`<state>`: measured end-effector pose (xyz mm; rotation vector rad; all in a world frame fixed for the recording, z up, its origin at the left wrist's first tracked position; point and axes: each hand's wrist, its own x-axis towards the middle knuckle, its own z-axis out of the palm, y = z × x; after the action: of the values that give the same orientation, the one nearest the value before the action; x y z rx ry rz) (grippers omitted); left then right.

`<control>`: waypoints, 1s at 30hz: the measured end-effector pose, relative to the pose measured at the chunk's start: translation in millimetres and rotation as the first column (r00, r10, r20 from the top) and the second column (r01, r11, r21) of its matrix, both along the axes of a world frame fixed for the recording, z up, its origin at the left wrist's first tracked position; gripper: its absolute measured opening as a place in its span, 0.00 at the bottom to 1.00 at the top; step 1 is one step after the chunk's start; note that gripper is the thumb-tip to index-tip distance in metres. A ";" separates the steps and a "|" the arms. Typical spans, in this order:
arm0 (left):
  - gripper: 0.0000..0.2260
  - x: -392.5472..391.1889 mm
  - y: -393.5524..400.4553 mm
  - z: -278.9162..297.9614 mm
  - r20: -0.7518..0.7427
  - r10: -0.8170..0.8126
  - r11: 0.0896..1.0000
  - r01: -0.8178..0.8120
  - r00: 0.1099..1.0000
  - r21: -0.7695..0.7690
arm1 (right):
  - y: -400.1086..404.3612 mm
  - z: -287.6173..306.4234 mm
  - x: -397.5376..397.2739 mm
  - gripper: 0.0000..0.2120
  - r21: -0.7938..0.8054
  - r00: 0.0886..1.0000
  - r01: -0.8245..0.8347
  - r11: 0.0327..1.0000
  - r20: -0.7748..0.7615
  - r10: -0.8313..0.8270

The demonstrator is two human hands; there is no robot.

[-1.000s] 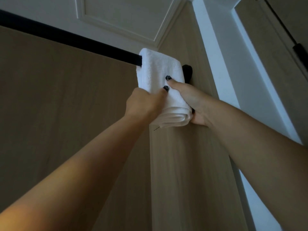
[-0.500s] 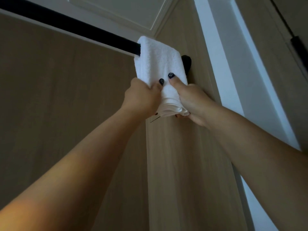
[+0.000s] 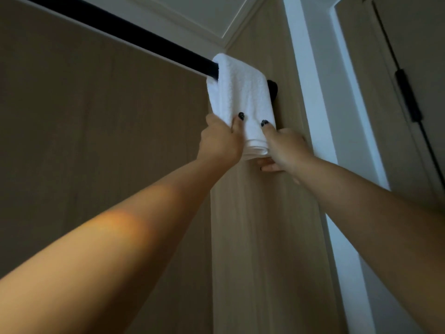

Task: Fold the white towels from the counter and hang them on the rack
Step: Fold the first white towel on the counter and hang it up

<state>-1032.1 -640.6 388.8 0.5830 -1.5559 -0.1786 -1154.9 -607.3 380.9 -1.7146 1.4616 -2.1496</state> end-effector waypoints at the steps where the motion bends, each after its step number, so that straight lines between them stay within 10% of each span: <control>1: 0.26 -1.4 2.4 0.3 0.002 -0.002 1.000 0.002 1.000 0.011 | 4.9 -3.8 -0.8 0.22 -0.009 0.999 0.042 0.999 -0.023 -0.042; 8: 0.28 -1.7 14.5 -8.0 0.067 0.071 0.994 -0.076 0.995 0.077 | 40.3 -24.7 -7.2 0.14 -0.167 0.844 0.385 0.908 -0.335 -0.419; 12: 0.28 9.2 28.4 -17.2 0.174 0.178 0.983 -0.183 0.968 0.015 | 61.2 -37.8 -2.7 0.04 -0.252 0.615 0.499 0.829 -0.571 -0.544; 16: 0.34 23.0 44.7 -21.8 0.249 0.263 0.963 -0.269 0.932 -0.010 | 78.7 -45.4 3.5 0.16 -0.348 0.376 0.549 0.760 -0.709 -0.596; 30: 0.32 63.8 152.2 -90.4 0.536 0.435 0.851 -0.524 0.724 0.017 | 159.5 -95.5 18.7 0.36 -0.161 0.387 0.342 0.926 -0.873 -0.295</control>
<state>-968.3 -488.4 298.4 1.2340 -1.8502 0.2780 -1136.2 -447.8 285.3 -2.9978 2.1391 -1.1582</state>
